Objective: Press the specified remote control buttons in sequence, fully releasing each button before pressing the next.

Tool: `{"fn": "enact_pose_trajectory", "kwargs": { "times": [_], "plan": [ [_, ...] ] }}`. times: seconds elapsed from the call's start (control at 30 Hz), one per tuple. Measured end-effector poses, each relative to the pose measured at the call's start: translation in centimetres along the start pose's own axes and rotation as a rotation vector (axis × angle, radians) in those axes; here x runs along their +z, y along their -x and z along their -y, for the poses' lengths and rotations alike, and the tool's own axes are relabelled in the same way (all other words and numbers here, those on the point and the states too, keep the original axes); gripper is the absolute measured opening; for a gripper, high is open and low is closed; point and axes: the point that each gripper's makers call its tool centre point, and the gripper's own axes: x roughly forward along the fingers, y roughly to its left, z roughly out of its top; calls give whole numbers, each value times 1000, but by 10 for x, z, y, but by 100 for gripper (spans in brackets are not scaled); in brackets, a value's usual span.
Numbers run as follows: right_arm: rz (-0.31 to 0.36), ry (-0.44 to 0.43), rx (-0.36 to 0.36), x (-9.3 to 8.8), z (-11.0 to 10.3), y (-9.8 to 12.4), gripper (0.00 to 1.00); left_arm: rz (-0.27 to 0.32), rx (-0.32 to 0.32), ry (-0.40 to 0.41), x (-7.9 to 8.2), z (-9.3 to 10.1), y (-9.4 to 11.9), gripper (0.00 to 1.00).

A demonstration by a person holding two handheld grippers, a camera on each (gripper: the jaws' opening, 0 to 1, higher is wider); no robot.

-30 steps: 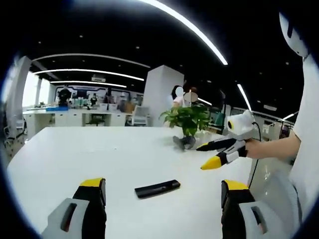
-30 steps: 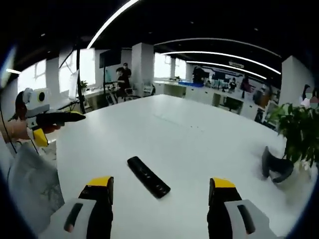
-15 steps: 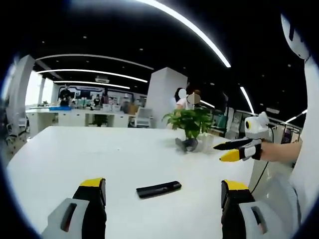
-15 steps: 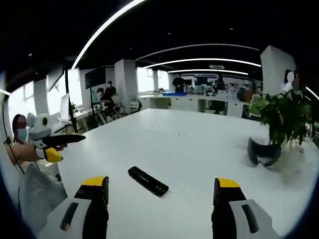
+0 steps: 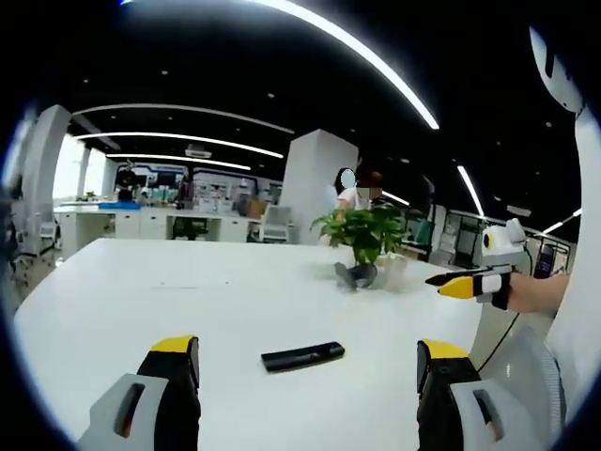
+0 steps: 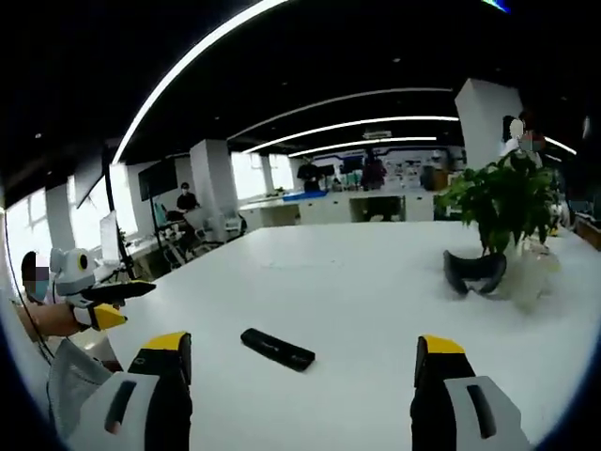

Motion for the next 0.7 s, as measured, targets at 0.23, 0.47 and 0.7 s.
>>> {"fn": "enact_pose_trajectory", "kwargs": {
  "times": [0.23, 0.47, 0.7],
  "plan": [
    [-5, 12, -26, -4, 3, 8, 99, 8, 6, -6, 2, 3, 3, 100],
    [1, 7, -39, -7, 1, 14, 99, 8, 17, -10, 1, 5, 10, 100],
    [0, 13, -37, -8, -5, 21, 99, 6, 36, 3, -3, 4, 21, 100]
  ]
}}
